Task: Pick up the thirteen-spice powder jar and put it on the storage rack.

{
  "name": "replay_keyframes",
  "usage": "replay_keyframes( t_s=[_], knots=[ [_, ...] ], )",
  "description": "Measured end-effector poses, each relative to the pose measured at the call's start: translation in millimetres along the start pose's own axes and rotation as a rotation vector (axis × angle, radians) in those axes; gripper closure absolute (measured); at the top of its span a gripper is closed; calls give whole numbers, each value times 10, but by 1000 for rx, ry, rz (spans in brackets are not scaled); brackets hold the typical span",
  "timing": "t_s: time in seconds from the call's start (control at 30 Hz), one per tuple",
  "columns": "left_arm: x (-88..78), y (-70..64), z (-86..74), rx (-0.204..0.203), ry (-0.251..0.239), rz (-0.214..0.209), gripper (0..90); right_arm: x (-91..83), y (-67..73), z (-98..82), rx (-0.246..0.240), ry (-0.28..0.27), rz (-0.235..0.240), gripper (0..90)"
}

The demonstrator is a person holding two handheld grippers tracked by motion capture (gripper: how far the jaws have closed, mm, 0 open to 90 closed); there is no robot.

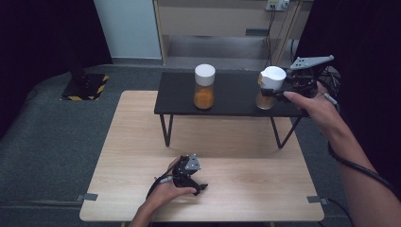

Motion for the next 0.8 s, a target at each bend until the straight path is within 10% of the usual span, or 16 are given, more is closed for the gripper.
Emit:
replay_keyframes(
  t_s=[0.8],
  knots=[
    [-3,-8,-5,-4,-1,2,0,110,-80,-89,2,22,-3,313]
  ],
)
Point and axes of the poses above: each handheld gripper's, and its own axes: x roughly forward along the jaws, z roughly out of its top, y roughly to its left, the point moved 10 cm from there along x, roughly forward along the jaws, and after that the axes turned 2 degrees about x, right-handed, at the moved point
